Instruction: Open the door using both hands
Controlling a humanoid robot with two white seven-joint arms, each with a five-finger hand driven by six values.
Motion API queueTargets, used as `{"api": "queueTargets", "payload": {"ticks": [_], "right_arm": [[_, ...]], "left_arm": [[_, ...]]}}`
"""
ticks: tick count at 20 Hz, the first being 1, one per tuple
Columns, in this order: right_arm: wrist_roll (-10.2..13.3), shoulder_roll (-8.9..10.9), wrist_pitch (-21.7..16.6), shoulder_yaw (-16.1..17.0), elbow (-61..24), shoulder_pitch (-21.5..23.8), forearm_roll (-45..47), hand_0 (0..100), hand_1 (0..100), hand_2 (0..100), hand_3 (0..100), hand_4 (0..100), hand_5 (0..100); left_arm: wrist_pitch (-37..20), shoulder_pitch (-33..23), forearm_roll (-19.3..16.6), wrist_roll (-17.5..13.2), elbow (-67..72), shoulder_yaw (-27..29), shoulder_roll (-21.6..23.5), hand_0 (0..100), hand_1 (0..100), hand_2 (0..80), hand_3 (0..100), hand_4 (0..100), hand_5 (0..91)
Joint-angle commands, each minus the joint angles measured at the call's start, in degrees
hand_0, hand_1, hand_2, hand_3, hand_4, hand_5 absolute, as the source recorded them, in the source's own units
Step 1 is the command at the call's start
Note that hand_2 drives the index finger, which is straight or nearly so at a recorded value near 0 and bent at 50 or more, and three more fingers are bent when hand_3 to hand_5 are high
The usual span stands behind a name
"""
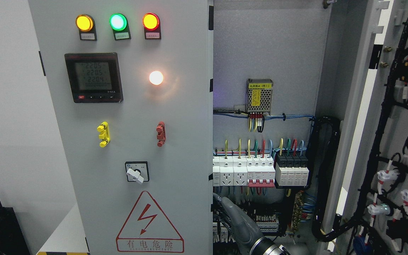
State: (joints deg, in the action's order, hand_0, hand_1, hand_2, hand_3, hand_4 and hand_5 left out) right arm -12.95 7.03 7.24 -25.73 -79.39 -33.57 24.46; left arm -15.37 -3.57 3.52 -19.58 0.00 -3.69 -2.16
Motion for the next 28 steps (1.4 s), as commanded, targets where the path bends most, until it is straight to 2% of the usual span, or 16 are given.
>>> {"api": "queueTargets", "payload": {"ticks": [1,3,15,18,28], "right_arm": [[-1.9,0.79,0.1,0.9,2.5,-1.1,1.8,11,0,0,0,0,0],[-3.8,0.79,0.1,0.9,2.6,-1.1,1.8,11,0,0,0,0,0],[-4.4,0.88,0.1,0.9,2.8,-1.4,1.9,11,0,0,0,0,0],[-8.7,0.79,0.2,0.9,2.8,-1.4,1.8,11,0,0,0,0,0],[-9.5,0.88,0.3,0.9,2.8,-1.9,1.9,11,0,0,0,0,0]], "left_arm": [[0.0,0.0,0.0,0.0,-0.2,0.0,0.0,0,0,0.0,0,3,0.0],[0.0,0.1,0.0,0.0,-0.2,0.0,0.1,0,0,0.0,0,3,0.0],[0.0,0.0,0.0,0.0,-0.2,0.0,0.0,0,0,0.0,0,3,0.0],[0.0,0.0,0.0,0.0,-0.2,0.0,0.0,0,0,0.0,0,3,0.0],[0.0,0.1,0.0,0.0,-0.2,0.0,0.0,0,0,0.0,0,3,0.0]]}}
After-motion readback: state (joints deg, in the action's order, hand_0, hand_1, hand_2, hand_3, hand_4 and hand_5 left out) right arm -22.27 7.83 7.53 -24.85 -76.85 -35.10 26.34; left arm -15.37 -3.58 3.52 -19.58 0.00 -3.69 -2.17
